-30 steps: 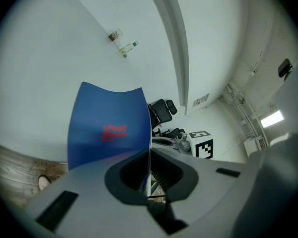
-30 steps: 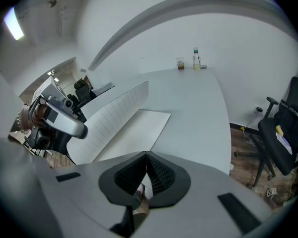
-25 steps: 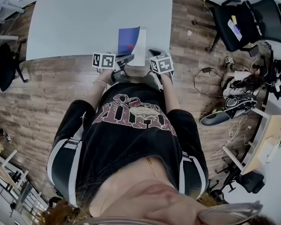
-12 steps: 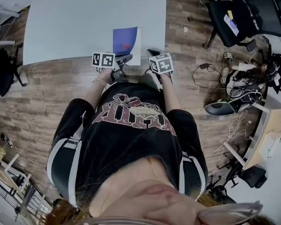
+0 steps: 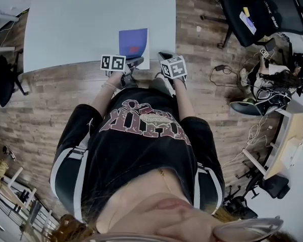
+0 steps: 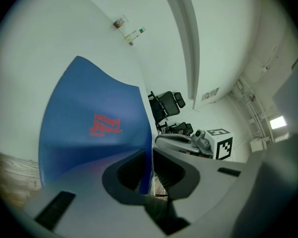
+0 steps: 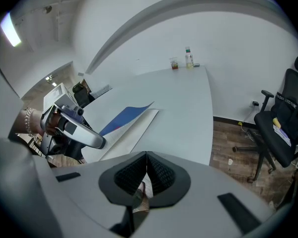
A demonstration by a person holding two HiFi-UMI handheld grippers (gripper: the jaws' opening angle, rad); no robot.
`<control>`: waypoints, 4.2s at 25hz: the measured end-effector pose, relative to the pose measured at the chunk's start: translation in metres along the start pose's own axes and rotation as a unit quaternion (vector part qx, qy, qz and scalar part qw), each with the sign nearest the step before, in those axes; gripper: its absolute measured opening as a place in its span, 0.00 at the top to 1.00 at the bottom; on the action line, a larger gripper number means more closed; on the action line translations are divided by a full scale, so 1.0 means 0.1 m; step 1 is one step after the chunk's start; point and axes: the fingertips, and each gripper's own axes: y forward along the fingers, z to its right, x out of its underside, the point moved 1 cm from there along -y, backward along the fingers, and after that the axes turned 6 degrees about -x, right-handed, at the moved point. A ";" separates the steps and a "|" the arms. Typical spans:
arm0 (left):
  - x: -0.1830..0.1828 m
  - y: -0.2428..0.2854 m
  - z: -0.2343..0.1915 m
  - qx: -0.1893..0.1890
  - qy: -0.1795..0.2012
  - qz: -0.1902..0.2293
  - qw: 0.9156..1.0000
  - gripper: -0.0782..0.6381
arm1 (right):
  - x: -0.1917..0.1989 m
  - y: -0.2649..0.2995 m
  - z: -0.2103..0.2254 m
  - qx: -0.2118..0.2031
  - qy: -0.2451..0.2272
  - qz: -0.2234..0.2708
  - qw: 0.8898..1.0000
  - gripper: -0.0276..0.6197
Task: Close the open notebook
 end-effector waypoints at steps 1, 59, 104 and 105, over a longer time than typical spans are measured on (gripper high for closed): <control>0.01 0.01 0.00 -0.002 -0.001 -0.001 1.000 0.77 | 0.00 -0.01 0.00 0.001 0.000 0.000 1.000 0.93; -0.86 -0.95 0.57 -0.063 0.159 0.197 0.965 0.82 | -1.20 -0.07 -0.81 -0.018 -0.074 0.112 0.991 0.93; -1.25 -1.90 1.66 -0.029 0.272 0.308 0.911 0.82 | -2.15 -0.92 -1.59 0.001 -0.115 0.256 0.960 0.93; -1.25 -1.90 1.66 -0.029 0.272 0.308 0.911 0.82 | -2.14 -0.92 -1.60 0.002 -0.115 0.257 0.960 0.93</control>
